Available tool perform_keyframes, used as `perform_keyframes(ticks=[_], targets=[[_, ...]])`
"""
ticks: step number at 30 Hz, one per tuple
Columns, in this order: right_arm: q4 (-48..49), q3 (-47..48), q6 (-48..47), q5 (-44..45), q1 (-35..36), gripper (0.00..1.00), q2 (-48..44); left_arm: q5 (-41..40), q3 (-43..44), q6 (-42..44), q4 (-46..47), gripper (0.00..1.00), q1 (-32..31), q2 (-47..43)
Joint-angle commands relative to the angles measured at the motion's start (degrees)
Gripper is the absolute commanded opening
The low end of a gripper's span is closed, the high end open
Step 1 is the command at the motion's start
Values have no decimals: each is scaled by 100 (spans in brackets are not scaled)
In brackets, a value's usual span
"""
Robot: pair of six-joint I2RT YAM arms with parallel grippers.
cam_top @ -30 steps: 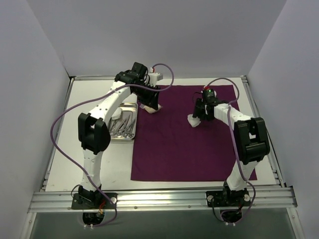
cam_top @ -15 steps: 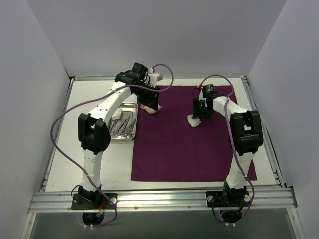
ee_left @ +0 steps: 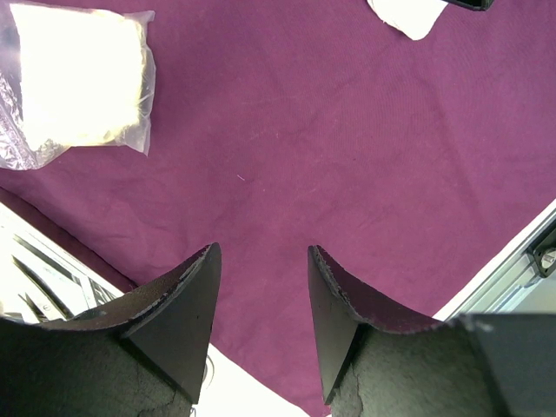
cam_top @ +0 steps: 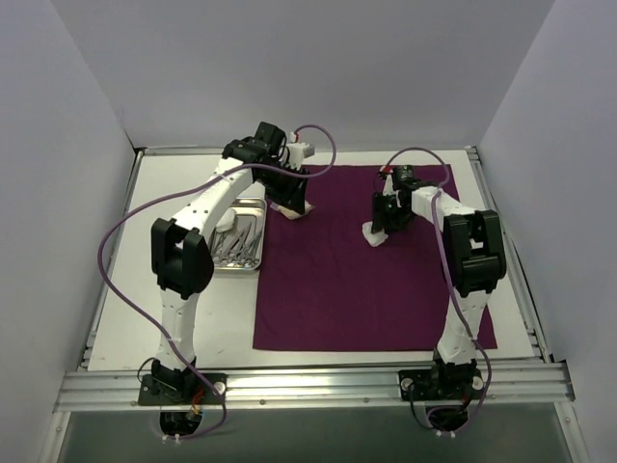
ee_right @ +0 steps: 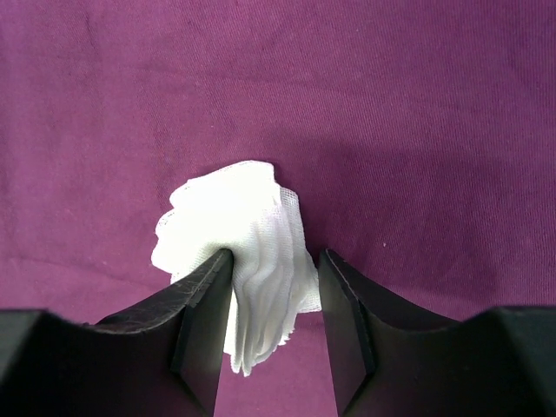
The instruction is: Prepare the surgical pack
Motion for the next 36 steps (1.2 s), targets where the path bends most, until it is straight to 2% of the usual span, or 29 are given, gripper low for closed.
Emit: perform_keyframes(ticks=[1,6,9,10,12,21,28,36], targets=[[-303,-36,-266,272,50,40,332,-39,-29,56,157,54,44,-230],[-269,-194,-310,123,50,36,324,-30,-38,56,183,54,70,-222],[-251,-300,-336,26,50,18,280,-30,-38,48,192,54,79,-222],[-251,-335,-337,26,59,8,262,-30,-38,48,192,54,79,-222],[-277,-318,-354,43,59,0,192,-30,-47,56,192,54,88,-230],[-646,296,-398,-44,67,0,-194,-65,-20,83,183,54,141,-248],[-699,684,-91,-185,94,0,-800,-118,24,109,174,54,325,-309],[-734,1210,374,-238,164,0,-986,-57,41,48,157,54,633,-353]])
